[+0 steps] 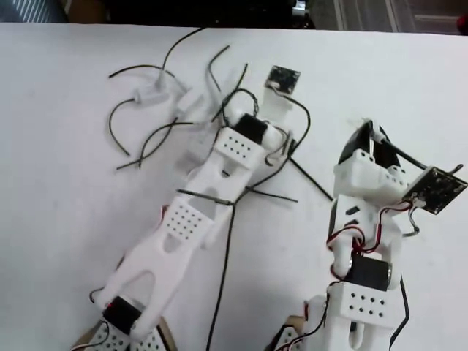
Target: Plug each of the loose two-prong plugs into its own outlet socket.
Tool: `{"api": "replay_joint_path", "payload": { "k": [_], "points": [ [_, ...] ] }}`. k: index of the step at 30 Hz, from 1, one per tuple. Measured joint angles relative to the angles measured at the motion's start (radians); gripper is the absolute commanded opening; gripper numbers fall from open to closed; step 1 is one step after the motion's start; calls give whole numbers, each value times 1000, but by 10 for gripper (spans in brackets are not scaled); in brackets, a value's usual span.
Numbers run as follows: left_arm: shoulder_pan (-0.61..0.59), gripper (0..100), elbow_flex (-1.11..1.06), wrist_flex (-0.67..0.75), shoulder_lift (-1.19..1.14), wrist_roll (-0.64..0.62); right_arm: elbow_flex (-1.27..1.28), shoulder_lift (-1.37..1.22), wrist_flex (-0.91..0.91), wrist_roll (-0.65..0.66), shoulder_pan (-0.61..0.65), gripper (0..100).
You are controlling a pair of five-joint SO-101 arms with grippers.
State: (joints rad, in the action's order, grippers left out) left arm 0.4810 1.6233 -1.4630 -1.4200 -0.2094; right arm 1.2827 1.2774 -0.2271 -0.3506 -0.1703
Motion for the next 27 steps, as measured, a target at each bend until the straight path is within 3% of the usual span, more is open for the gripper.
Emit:
{"api": "replay_joint_path", "payload": {
  "k": [9,16,23,27],
  "points": [
    [2,41,0,-3,0,296,0,0,0,0,0,17],
    [41,23,12,-163,0,548,0,0,0,0,0,17],
    [60,23,12,-311,80,585,0,0,0,0,0,17],
    [40,28,12,-318,169,517,0,0,0,0,0,17]
  ]
}}
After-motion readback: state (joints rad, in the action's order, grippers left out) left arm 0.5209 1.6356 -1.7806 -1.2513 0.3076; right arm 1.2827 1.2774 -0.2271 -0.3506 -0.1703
